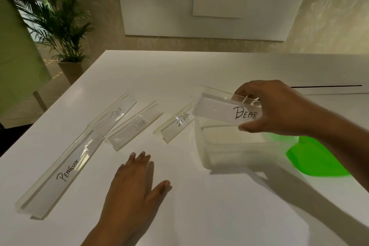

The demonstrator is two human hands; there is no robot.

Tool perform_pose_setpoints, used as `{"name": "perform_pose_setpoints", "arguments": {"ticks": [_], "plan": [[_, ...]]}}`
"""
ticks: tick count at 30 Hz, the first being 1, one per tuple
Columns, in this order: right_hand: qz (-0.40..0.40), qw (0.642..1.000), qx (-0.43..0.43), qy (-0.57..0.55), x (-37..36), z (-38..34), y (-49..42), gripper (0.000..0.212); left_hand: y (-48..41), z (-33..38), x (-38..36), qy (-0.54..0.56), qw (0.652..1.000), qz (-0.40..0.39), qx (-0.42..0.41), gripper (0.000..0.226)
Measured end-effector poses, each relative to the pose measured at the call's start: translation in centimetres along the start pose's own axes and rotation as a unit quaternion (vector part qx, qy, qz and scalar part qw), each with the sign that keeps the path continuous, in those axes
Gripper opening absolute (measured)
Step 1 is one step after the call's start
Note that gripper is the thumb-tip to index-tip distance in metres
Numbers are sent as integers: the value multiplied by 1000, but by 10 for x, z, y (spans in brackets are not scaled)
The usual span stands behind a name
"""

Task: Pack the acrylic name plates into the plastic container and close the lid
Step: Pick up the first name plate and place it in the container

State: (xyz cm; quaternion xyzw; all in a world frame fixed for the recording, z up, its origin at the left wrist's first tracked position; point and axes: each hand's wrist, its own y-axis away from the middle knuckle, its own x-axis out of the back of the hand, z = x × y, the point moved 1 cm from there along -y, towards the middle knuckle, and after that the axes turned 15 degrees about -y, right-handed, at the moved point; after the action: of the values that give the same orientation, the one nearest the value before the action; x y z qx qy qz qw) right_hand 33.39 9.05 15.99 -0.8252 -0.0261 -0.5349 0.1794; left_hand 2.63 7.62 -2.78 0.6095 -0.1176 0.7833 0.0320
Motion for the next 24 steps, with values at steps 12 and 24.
{"name": "perform_pose_setpoints", "arguments": {"ticks": [12, 24], "plan": [[-89, 988, -63, 110, -46, 59, -34, 55, -2, -7, -12, -94, 995, -33, -1, 103], [-184, 960, -69, 198, -77, 78, -50, 60, -1, -3, -7, -80, 996, -35, 7, 109]]}}
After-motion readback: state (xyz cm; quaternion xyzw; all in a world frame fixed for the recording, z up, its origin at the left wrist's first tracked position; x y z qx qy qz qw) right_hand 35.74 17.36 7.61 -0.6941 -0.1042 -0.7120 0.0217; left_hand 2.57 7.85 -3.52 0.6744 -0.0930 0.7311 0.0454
